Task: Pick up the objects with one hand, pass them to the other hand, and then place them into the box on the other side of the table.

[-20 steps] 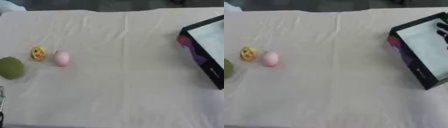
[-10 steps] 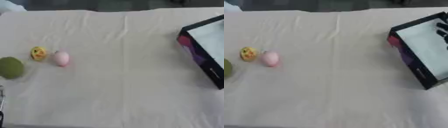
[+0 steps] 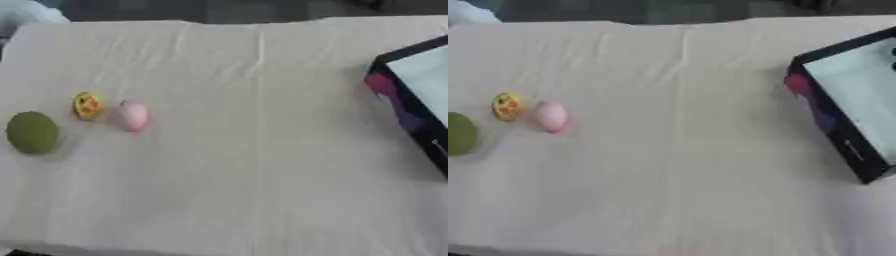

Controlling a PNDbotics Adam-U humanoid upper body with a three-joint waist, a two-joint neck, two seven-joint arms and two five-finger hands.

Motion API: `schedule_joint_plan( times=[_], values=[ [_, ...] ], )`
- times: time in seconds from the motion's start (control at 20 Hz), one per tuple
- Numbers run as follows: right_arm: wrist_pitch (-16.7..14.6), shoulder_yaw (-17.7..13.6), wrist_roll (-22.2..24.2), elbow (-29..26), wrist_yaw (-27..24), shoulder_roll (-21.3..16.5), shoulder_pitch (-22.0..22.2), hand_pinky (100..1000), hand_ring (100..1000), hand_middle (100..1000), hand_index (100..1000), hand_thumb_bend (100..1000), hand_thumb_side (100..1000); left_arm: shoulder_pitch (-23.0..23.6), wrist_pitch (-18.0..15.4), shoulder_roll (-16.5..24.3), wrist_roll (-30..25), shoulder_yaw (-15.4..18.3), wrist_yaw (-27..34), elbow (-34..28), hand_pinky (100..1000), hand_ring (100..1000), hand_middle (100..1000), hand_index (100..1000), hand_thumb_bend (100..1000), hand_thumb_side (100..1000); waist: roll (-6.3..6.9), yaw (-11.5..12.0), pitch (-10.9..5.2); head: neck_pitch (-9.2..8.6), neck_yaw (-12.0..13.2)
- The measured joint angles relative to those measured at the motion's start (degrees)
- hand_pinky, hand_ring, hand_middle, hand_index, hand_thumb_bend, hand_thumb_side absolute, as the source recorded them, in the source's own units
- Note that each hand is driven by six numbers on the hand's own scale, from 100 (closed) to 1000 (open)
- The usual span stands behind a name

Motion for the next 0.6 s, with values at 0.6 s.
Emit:
schedule_joint_plan(
  times=[0.6],
  values=[
    [-0.4, 0.2, 0.0, 0.0, 0.0, -1.8, -0.4, 935, 914, 949, 952, 100, 701, -3.3, 5.3, 20.3, -35.8, -6.1, -4.6, 9.9, 854, 888, 863, 898, 791, 376, 0.25, 0.0, -0.05, 0.00, 0.9]
  ],
)
